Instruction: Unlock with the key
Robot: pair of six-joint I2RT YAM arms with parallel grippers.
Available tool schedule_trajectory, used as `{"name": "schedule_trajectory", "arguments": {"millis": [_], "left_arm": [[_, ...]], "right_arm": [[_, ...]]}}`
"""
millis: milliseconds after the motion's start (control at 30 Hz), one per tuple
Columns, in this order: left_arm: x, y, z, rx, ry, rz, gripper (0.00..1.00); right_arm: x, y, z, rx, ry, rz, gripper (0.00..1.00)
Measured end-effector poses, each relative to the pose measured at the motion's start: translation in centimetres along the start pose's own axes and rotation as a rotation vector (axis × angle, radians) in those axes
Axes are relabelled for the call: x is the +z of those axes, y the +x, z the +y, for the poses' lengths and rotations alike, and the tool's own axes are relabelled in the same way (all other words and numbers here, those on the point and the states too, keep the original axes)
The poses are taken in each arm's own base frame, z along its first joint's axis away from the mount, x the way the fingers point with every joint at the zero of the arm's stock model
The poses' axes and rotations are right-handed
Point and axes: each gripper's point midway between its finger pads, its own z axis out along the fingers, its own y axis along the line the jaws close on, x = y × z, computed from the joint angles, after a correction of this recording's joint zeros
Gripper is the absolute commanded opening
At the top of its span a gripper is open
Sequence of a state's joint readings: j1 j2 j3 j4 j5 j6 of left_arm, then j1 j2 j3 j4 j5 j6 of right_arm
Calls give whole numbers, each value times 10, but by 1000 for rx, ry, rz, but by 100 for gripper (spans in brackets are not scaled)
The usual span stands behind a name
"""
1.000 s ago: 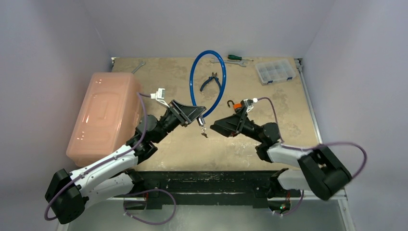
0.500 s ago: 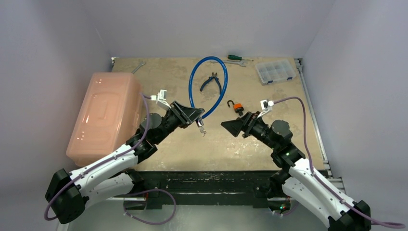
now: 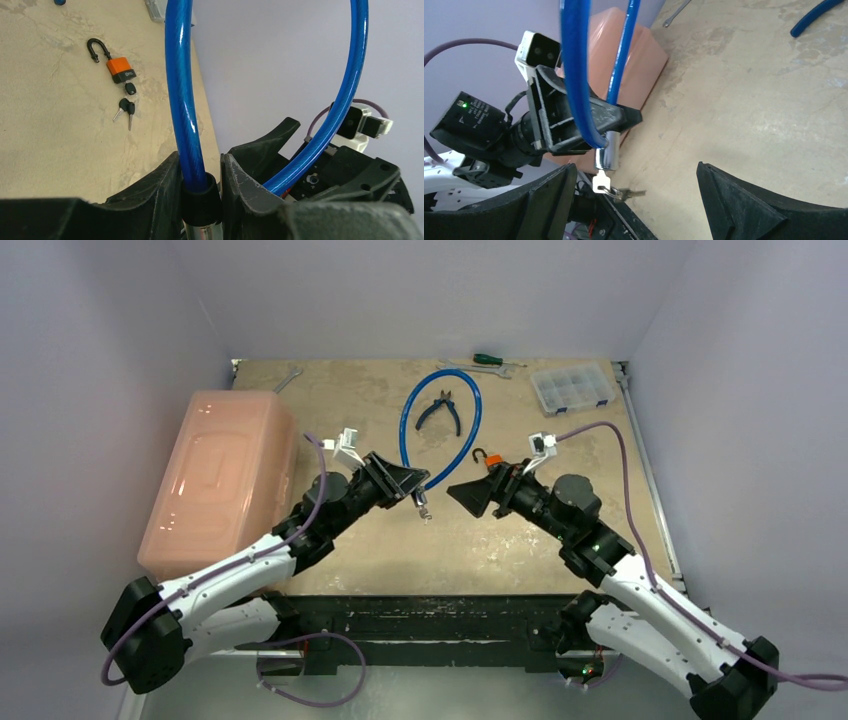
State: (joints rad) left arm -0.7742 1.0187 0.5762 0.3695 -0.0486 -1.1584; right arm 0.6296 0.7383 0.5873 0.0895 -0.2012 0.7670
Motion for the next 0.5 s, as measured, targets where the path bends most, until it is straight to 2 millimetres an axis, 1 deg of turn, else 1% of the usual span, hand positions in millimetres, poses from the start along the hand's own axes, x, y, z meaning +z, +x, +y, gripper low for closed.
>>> {"name": "schedule_trajectory", "arguments": {"millis": [167,267,333,433,500], "left_arm": [[3,4,6,1,-16,13,0],[4,6,9,2,-24,19,0],[4,6,9,3,-25,20,0],[4,6,9,6,-25,20,0],[4,6,10,13,-26,20,0]], "right_arm": [[14,3,15,-15,-7,19,99],[20,5,14,-15,6,22,95],[22,4,10,-15,23,12,90],[26,0,7,-15,42,-5,77],[29,-3,9,-17,42,-15,70]]}}
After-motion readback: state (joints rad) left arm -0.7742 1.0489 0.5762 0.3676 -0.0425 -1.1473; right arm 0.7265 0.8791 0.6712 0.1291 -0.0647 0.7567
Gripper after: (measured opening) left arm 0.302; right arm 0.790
